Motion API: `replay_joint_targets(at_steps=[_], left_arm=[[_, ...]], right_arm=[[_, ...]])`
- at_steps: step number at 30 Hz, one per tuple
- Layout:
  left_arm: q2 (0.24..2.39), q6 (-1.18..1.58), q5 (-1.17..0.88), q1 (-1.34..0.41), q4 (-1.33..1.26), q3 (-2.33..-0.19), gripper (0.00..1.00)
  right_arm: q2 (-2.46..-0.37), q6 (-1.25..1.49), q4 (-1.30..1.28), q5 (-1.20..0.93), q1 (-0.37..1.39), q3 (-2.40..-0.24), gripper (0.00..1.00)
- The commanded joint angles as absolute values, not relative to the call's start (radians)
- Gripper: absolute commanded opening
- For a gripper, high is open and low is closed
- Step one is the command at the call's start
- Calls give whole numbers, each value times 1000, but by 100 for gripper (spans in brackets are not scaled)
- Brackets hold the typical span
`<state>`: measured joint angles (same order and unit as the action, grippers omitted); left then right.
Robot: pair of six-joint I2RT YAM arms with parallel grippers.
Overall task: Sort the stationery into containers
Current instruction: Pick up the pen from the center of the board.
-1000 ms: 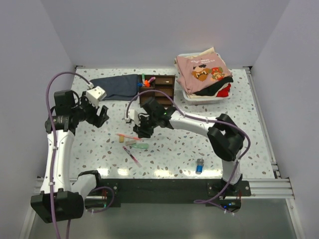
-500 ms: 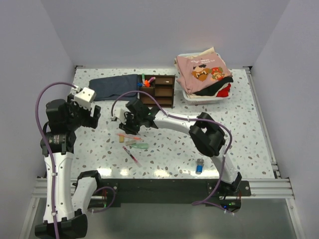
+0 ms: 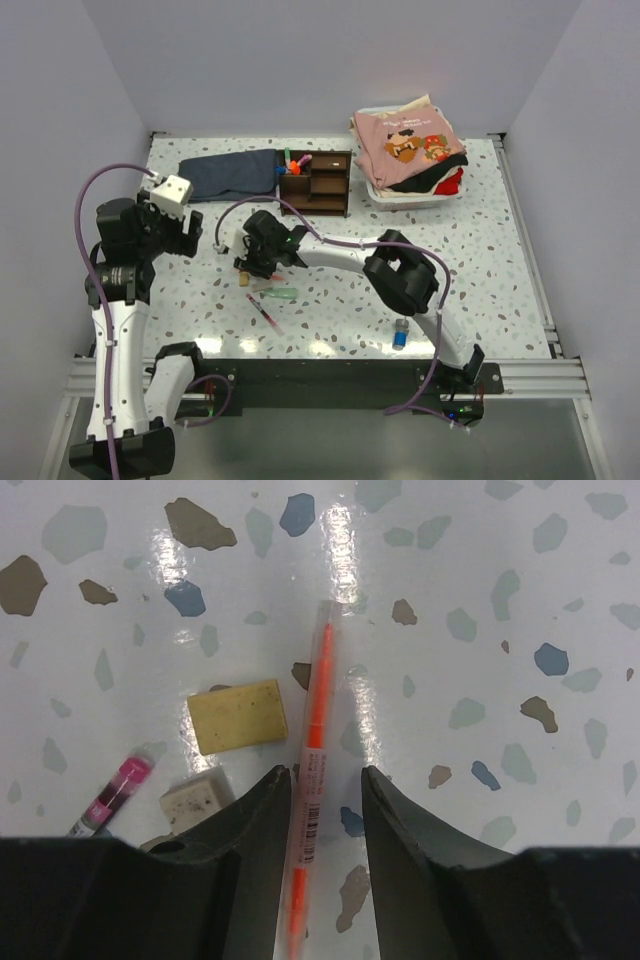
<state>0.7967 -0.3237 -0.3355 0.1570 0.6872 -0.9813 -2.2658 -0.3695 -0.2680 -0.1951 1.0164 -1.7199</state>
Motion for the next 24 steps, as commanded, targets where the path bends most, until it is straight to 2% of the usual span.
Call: replay_joint_targets(at_steps=[1,5,8,11,12,18,20,23,24], left_arm=[[801,-304,-333,164,623,-969,79],[816,-304,-339,164,611,-968,79],[827,-307,-341,164,604,-968,79],[839,-308,-342,164,591,-966,79],[842,-311,-345,164,583,-968,79],[884,-307,-345,164,548,-996,79],[900,-307,-354,164,532,-1003,79],[928,-298,-376,163,503,-1011,79],[937,-290,-382,164,489,-1014,79]], right_arm=[[-2293,-356,-238,-141,1026,-1773,39],[-2347,-357,-271,-127,1032,-1816,37],[-2379,-357,-304,-112,1032,-1845,22],[-2382,-362,-313,-89,1032,-1841,2],[-2376,-365,-325,-89,1032,-1841,0],[-2229,-358,-339,-138,973,-1899,0],[-2182,-281,-313,-281,899,-1937,0],[-2106,-73,-143,-470,784,-1937,0],[-2088,-10,3,-504,757,-1902,0]])
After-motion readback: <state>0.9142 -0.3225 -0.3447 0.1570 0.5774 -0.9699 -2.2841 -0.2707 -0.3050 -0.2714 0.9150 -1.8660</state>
